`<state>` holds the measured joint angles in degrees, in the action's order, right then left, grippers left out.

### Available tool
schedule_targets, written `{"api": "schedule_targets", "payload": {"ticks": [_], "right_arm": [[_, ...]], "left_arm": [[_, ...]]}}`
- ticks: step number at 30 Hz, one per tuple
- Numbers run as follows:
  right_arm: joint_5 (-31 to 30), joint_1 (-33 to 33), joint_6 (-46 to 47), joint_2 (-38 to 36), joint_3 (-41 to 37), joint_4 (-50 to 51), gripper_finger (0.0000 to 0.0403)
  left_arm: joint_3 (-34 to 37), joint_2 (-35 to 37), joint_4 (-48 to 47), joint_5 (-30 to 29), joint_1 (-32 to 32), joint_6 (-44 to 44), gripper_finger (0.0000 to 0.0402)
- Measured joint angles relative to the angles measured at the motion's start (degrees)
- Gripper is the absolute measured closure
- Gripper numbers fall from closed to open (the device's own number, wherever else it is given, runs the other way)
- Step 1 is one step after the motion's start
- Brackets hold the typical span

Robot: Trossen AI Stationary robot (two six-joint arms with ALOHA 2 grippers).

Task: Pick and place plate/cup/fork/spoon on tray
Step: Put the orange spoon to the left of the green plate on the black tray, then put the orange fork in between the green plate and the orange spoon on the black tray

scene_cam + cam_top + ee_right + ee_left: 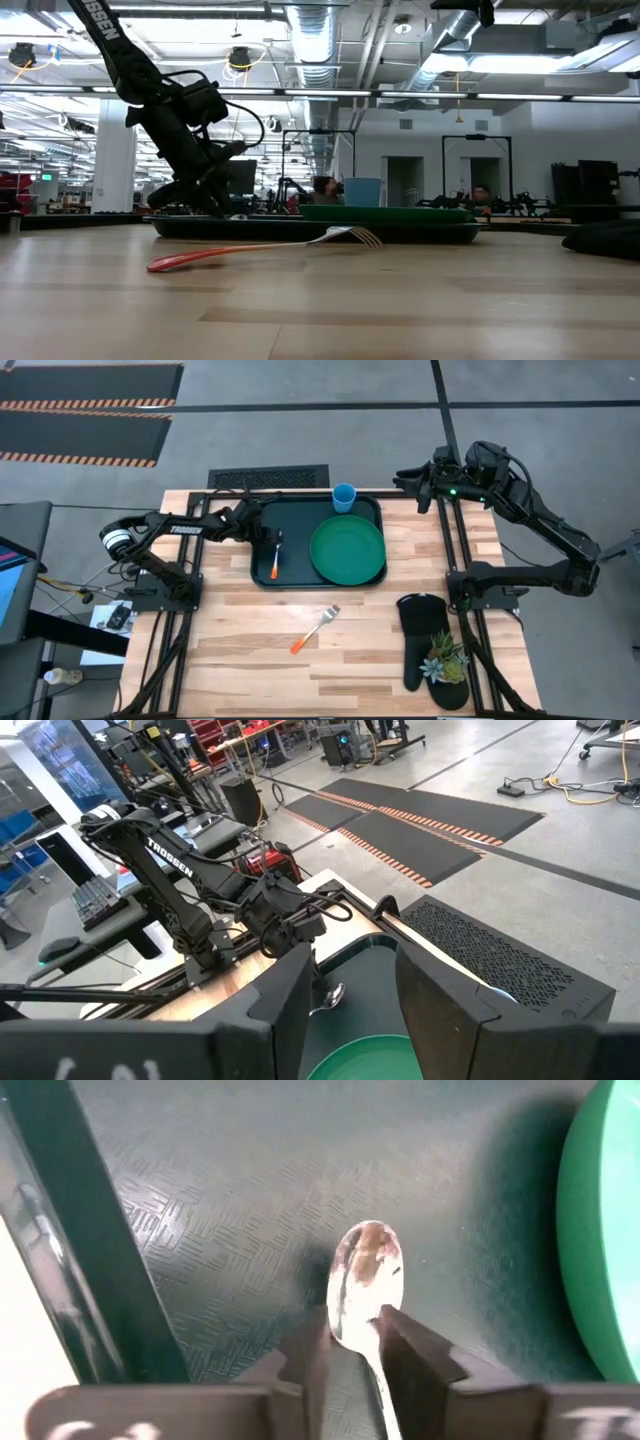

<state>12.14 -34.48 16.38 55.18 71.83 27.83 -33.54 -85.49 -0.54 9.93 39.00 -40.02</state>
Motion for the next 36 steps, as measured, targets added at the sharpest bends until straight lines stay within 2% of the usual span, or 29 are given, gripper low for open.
{"api": "schedule_targets", "payload": {"ticks": [5, 12, 21, 24, 28, 31, 36], "right_arm": [[0.0, 0.0, 0.04, 0.0, 0.0, 0.0, 0.0232], [0.0, -0.07, 0.07, -0.14, -0.01, 0.0, 0.0232], [0.0, -0.07, -0.15, -3.7, -0.02, 0.06, 0.0232], [0.03, -0.07, -0.2, -5.55, -0.02, 1.15, 0.0234], [1.53, 0.02, -0.06, -8.01, -0.02, 5.64, 0.0234], [3.3, 0.05, 1.44, -9.17, -0.02, 11.15, 0.0233], [4.46, 1.76, 1.7, -9.58, -0.02, 20.01, 0.0234]], "left_arm": [[0.0, 0.0, 0.0, -0.15, 0.02, -0.99, 0.0275], [-0.78, 2.07, -0.13, 3.16, 1.13, -1.86, 0.0262], [-4.75, 12.74, -0.02, 5.07, 1.48, 0.09, 0.0262], [-6.07, 17.19, -0.02, 7.68, 0.34, 1.11, 0.0262], [-7.45, 22.22, 0.11, 11.61, -4.11, 2.24, 0.0262], [-7.82, 24.91, -0.68, 11.73, -10.27, 2.4, 0.0262], [-7.93, 26.38, -1.5, 4.88, -23.47, -1.1, 0.0262]]}}
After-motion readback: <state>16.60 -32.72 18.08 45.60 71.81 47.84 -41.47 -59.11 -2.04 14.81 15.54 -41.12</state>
